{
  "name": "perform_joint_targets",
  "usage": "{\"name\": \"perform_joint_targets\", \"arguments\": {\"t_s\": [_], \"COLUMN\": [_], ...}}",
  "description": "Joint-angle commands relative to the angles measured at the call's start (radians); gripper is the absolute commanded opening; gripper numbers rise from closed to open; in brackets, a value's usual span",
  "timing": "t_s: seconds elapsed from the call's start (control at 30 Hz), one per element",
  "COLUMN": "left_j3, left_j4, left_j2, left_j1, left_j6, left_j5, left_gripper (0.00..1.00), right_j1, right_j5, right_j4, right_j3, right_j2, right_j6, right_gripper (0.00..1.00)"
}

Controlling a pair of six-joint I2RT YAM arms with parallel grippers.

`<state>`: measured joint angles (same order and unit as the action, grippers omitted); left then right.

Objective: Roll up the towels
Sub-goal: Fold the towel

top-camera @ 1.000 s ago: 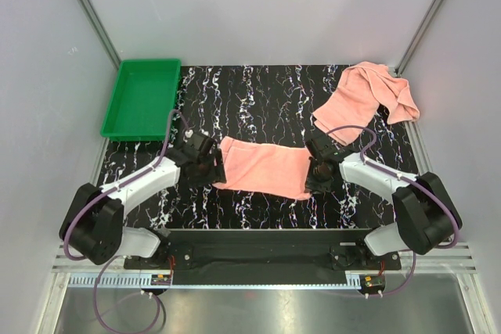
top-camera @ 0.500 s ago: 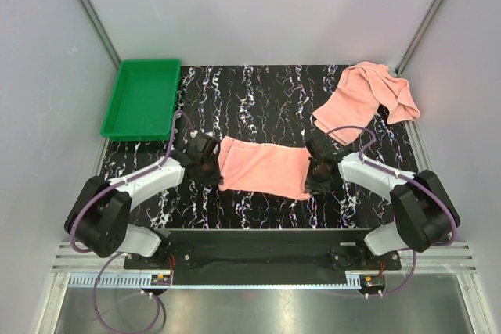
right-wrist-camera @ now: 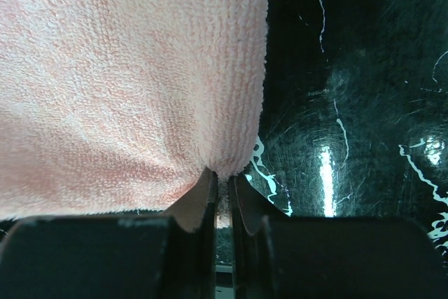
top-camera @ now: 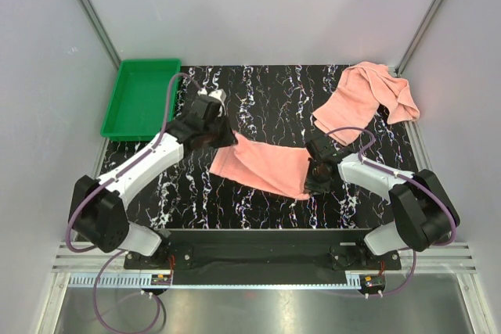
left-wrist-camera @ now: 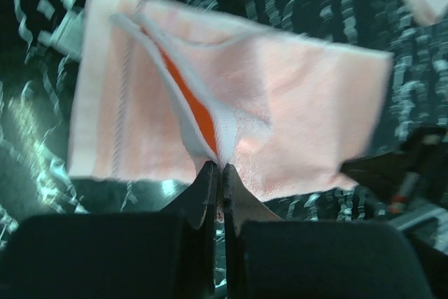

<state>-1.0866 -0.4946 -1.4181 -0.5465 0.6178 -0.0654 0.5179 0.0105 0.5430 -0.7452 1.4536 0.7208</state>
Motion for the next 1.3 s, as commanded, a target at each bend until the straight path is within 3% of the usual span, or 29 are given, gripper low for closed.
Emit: {"name": "perform_joint_targets", "arguments": {"t_s": [0.0,0.13,0.27,0.43,0.53,0.67,0.93,1.07,1.1,1.17,1.2,1.27], "left_j3": [-0.107,-0.148,-0.084,0.132,0.267,0.309,0.291,0.278,0.277,0.278,0.277,0.274], "left_j4": [0.014,0.117,0.229,0.261,0.323,0.340,0.327,0.318,0.314,0.304,0.298,0.269], "left_j2": [-0.036,-0.054,-0.030,0.019,0.005,-0.057,-0.142,-0.162,-0.162,-0.150,-0.128,-0.076], "left_j1": [-0.004,-0.004,-0.004,0.035,0.134,0.238,0.258,0.266,0.266,0.266,0.264,0.251], "left_j6": [-0.047,-0.107,-0.196,-0.117,-0.040,-0.033,-0.053,-0.064,-0.064,-0.064,-0.064,-0.059], "left_j5": [-0.088,-0.227,-0.297,-0.064,-0.066,-0.073,0.004,0.045,0.062,0.088,0.101,0.130], "left_gripper": [0.00,0.00,0.00,0.00,0.00,0.00,0.00,0.19,0.32,0.48,0.63,0.73], "right_j1": [-0.001,-0.002,-0.001,-0.001,-0.001,0.001,-0.001,-0.001,-0.001,-0.001,-0.001,0.001], "right_j5": [-0.018,-0.017,-0.015,-0.014,-0.014,0.014,0.019,0.016,0.017,0.017,0.017,0.014], "right_j4": [-0.017,-0.020,-0.023,-0.031,-0.035,-0.048,-0.041,-0.037,-0.037,-0.037,-0.035,-0.028], "right_j3": [0.027,0.033,0.035,0.037,0.038,0.046,0.046,0.047,0.049,0.050,0.049,0.050], "right_j2": [0.025,0.024,0.031,0.039,0.042,0.053,0.056,0.054,0.054,0.059,0.059,0.054], "right_j6": [-0.007,-0.009,-0.011,-0.011,-0.012,-0.011,-0.006,-0.006,-0.006,-0.006,-0.006,-0.006], "right_gripper": [0.07,0.06,0.06,0.05,0.05,0.04,0.05,0.08,0.09,0.10,0.10,0.14]}}
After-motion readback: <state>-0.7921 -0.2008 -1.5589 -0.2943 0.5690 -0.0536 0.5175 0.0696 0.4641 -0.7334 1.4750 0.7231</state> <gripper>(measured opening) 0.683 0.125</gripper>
